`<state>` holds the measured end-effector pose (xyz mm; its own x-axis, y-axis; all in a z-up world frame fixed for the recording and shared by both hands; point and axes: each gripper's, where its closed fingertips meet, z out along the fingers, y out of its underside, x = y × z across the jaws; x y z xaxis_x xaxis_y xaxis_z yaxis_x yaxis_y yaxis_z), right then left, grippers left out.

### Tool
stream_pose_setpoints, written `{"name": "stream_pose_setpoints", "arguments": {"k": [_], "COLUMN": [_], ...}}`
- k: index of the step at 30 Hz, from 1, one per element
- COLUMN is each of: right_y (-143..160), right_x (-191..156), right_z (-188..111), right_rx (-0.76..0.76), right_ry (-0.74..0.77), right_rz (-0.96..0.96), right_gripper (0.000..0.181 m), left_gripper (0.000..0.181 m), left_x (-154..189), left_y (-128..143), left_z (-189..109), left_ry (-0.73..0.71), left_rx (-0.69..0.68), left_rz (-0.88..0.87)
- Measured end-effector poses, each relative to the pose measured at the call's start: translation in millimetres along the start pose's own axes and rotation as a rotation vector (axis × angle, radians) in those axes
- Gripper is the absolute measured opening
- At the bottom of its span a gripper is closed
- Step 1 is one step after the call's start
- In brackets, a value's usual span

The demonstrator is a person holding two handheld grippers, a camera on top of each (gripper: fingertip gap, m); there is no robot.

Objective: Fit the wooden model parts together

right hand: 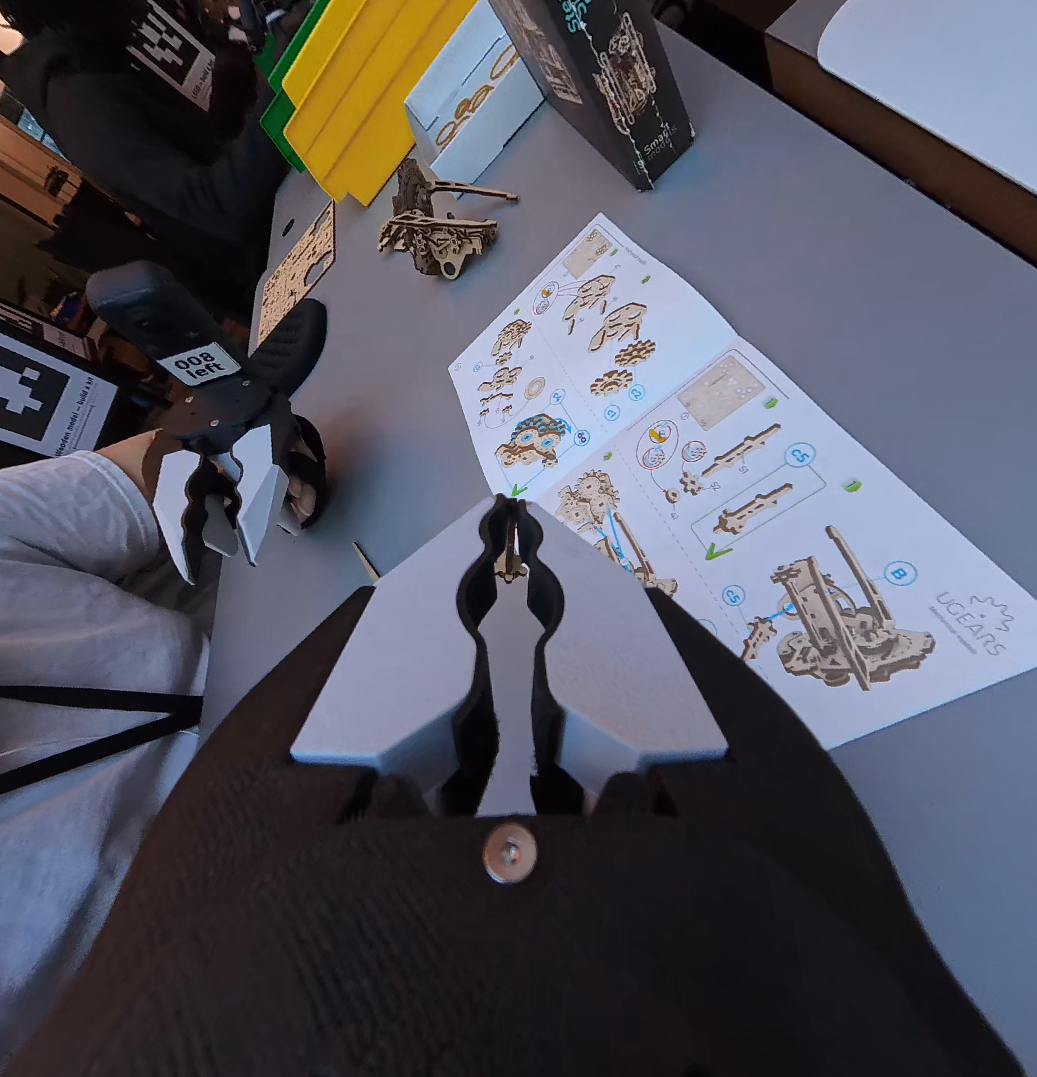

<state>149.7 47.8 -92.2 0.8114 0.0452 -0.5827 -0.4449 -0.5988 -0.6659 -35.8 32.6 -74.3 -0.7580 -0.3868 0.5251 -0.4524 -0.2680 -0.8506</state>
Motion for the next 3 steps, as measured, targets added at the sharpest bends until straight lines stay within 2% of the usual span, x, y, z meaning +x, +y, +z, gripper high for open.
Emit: {"name": "stream_pose_setpoints", "arguments": {"k": [3], "right_y": [-4.7], "right_x": [6.0], "right_z": [-4.6], "right_rx": [0.019], "right_ry": [0.07], "right_rz": [-0.058], "right_gripper": [0.001], "left_gripper": [0.027], "left_x": [0.9], "left_y": [0.9], "left_z": [0.9], "left_ry": [-0.014], "left_rx": [-0.005], "left_rz": [0.026]}}
